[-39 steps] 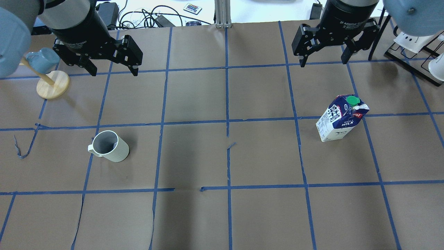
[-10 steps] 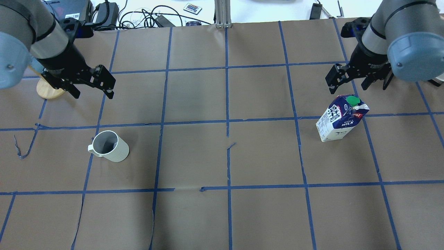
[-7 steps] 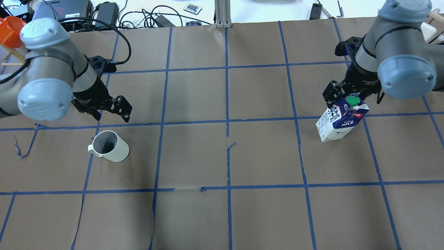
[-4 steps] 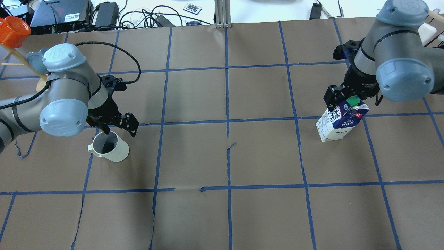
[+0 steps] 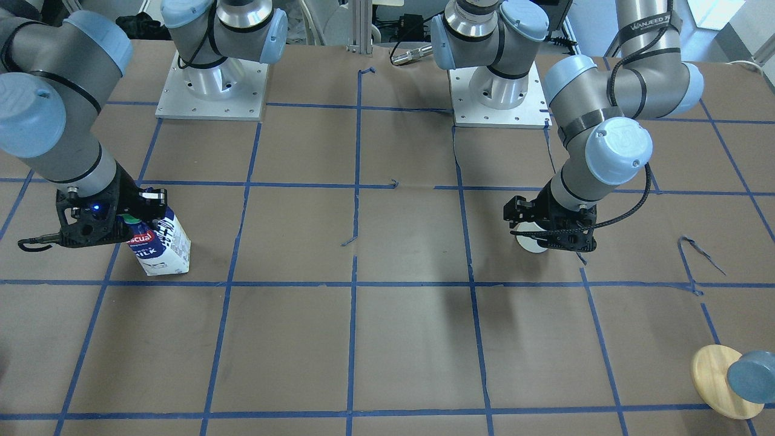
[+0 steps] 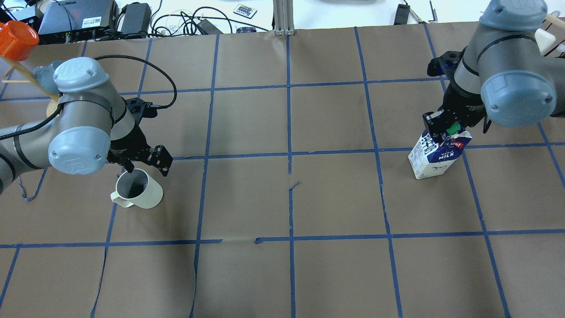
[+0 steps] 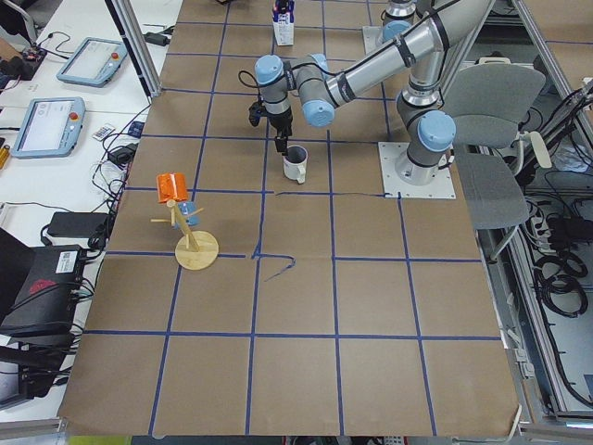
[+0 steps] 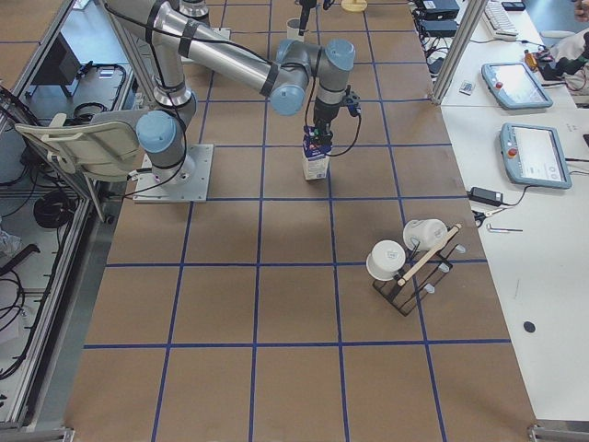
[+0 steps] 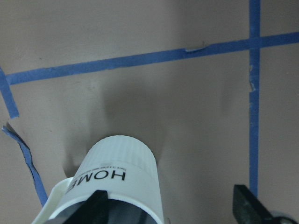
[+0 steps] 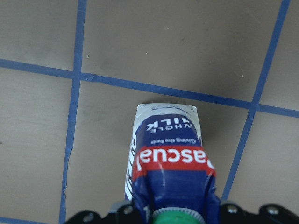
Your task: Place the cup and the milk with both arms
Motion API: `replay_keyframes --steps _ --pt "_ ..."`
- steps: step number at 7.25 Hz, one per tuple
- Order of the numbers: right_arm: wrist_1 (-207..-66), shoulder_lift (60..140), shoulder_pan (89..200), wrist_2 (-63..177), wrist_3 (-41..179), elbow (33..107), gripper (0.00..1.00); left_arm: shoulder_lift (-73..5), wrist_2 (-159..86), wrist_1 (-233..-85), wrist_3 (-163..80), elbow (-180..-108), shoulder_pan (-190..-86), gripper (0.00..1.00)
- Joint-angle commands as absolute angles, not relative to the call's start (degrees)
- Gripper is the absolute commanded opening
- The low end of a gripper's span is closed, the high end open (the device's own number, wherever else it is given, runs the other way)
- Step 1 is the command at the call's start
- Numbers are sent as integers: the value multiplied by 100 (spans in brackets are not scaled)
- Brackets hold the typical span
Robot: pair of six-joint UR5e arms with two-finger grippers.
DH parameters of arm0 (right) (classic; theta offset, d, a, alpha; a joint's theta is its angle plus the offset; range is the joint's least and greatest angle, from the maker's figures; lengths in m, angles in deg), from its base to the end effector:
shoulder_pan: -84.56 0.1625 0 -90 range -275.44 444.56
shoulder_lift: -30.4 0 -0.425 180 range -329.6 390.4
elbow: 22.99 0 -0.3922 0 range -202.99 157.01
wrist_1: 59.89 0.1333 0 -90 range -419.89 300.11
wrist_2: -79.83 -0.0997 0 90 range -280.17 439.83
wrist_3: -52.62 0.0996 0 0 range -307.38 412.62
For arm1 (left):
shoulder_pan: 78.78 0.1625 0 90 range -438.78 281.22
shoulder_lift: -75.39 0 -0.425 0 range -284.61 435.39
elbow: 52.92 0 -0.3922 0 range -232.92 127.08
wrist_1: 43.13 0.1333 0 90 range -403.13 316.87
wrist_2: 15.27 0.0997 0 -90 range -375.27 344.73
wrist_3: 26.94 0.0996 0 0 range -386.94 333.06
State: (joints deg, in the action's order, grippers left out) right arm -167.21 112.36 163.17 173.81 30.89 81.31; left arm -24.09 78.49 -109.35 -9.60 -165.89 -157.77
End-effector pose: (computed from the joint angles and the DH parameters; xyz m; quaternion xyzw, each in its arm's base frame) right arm 0.0226 -0.5277 0.3265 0.0915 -0.9942 -0.0518 0.0208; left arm -0.0319 -0.4998 0.2580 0.0575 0.9949 0.0813 0.0132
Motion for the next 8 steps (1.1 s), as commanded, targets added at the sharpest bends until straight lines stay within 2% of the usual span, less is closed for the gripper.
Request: replay_keyframes --steps 1,3,4,5,6,7,8 --pt "-16170 11293 16366 17335 3169 7628 21 -2331 7860 -11097 -1704 -16515 -15823 96" --pt "-15370 11284 16628 16662 3869 6916 21 -2270 7860 -11298 -2313 -16690 -15824 93" --pt "-15367 11284 17091 16710 4456 6765 20 -2330 7851 -11361 -2377 -16761 -15815 65" --pt "-15419 11276 17531 16719 4984 6763 19 -2392 7816 -11353 -2247 -16857 -15806 30" --pt "-15455 11249 17848 16702 5590 6763 18 -2392 7807 -11344 -2246 -16841 -15780 4" --pt "-15490 11249 18043 16693 5865 6763 18 -2392 7807 -11327 -2168 -16806 -15771 0" --pt "-15586 11223 18210 16675 6190 6780 18 -2314 7807 -11283 -1767 -16745 -15771 0"
